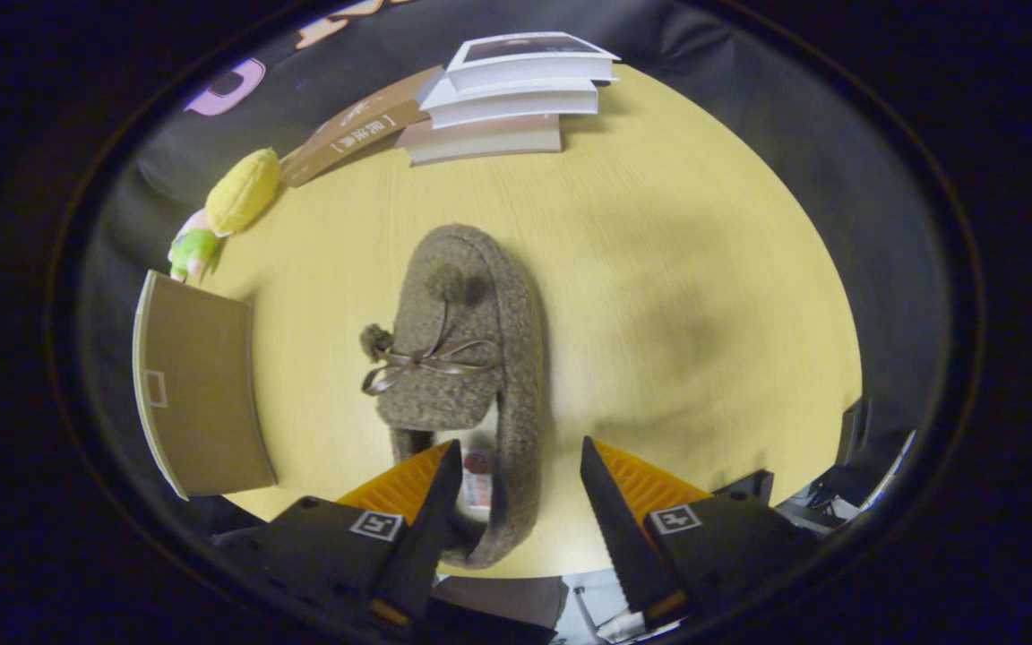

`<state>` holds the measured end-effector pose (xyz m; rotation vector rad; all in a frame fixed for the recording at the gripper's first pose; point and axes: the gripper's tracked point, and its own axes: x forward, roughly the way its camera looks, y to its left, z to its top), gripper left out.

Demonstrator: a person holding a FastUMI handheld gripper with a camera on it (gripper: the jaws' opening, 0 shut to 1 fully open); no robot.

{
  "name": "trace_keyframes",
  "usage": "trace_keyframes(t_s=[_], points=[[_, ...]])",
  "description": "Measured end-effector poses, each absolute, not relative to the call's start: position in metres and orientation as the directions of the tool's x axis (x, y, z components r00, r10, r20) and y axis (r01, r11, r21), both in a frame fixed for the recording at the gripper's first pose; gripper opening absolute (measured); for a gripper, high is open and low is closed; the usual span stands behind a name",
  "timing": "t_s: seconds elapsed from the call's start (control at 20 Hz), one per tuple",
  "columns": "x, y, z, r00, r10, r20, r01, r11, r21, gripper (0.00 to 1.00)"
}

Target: Open the storage box then place both shoes into the box .Put the left shoe in first, then the right shoe, with the right side of both shoes facing outward in a uniform manner.

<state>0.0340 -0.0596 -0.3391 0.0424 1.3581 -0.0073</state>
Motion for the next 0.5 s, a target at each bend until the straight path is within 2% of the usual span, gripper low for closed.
trace_keyframes(t_s=[0.15, 0.35, 0.4, 0.5], points=[[0.036, -0.054, -0.345, 0.189, 0.066, -0.980, 0.043, 0.996, 0.075, 0.53], [0.033, -0.062, -0.347, 0.172, 0.024, -0.985, 0.017, 0.999, 0.027, 0.22], [0.033, -0.064, -0.346, 0.173, 0.009, -0.985, 0.028, 1.000, 0.014, 0.22], [0.033, -0.063, -0.346, 0.169, 0.018, -0.985, 0.028, 0.999, 0.023, 0.15]])
